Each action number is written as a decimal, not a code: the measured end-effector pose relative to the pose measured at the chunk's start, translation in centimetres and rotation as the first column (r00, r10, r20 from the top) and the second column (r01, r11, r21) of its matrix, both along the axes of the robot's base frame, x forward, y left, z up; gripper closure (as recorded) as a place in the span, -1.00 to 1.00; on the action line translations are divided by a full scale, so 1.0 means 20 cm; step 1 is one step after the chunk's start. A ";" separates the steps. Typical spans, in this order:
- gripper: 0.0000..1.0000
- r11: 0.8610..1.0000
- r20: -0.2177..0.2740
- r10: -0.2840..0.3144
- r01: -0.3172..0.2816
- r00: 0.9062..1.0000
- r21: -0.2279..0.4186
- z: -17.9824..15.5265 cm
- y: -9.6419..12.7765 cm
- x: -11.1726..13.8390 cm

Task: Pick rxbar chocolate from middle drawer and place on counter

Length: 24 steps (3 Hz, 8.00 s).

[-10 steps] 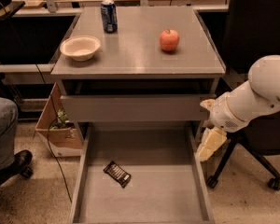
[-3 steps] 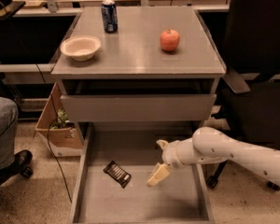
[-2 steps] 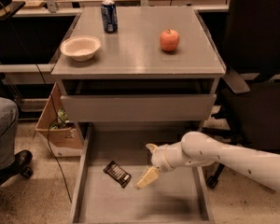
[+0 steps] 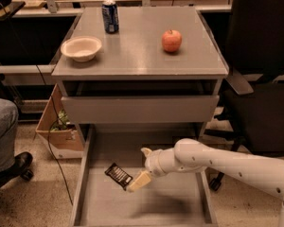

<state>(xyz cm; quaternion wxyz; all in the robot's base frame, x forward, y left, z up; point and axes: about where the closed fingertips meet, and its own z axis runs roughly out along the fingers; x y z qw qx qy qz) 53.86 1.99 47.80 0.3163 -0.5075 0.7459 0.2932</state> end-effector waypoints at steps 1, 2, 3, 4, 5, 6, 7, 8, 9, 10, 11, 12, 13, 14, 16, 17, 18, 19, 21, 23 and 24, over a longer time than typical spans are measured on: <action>-1.00 0.998 0.006 -0.061 0.061 0.998 0.014 -0.11 0.10 0.07; -1.00 0.992 -0.002 -0.123 0.123 0.992 -0.002 -0.27 0.20 0.14; -1.00 0.984 -0.010 -0.177 0.176 0.984 -0.033 -0.41 0.28 0.17; -1.00 0.971 0.002 -0.234 0.234 0.972 -0.058 -0.53 0.35 0.18; -0.70 0.959 0.026 -0.275 0.276 0.961 -0.071 -0.62 0.39 0.20; -0.24 0.950 0.051 -0.301 0.304 0.952 -0.070 -0.65 0.39 0.22; 0.23 0.944 0.069 -0.319 0.323 0.945 -0.065 -0.64 0.39 0.23; 0.69 0.940 0.087 -0.331 0.337 0.939 -0.060 -0.62 0.38 0.24; 1.00 0.938 0.096 -0.336 0.342 0.937 -0.053 -0.59 0.35 0.24; 1.00 0.944 0.088 -0.324 0.329 0.942 -0.039 -0.51 0.31 0.24; 1.00 0.953 0.079 -0.300 0.302 0.951 -0.010 -0.37 0.22 0.25; 1.00 0.955 0.042 -0.295 0.293 0.955 0.043 -0.22 0.04 0.25; 1.00 0.958 -0.037 -0.272 0.274 0.962 0.083 -0.11 -0.12 0.15; 1.00 0.975 -0.124 -0.199 0.209 0.972 0.078 0.00 -0.21 -0.01; 1.00 0.994 -0.108 -0.111 0.113 0.988 0.007 0.48 -0.46 -0.11; 1.00 0.994 -0.108 -0.111 0.113 0.988 0.007 0.48 -0.46 -0.11; 1.00 0.993 -0.084 -0.119 0.118 0.989 -0.021 0.59 -0.48 -0.08; 1.00 0.990 -0.019 -0.122 0.120 0.992 -0.080 0.84 -0.54 0.00; 1.00 0.964 0.118 -0.136 0.159 0.984 -0.213 1.43 -0.67 0.18; 1.00 0.947 0.217 -0.141 0.195 0.966 -0.255 1.87 -0.75 0.37; 1.00 0.953 0.266 -0.131 0.195 0.955 -0.230 2.07 -0.76 0.51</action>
Offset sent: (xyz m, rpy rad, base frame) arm 0.0501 0.0635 -0.0949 -0.0260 0.0032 -0.2086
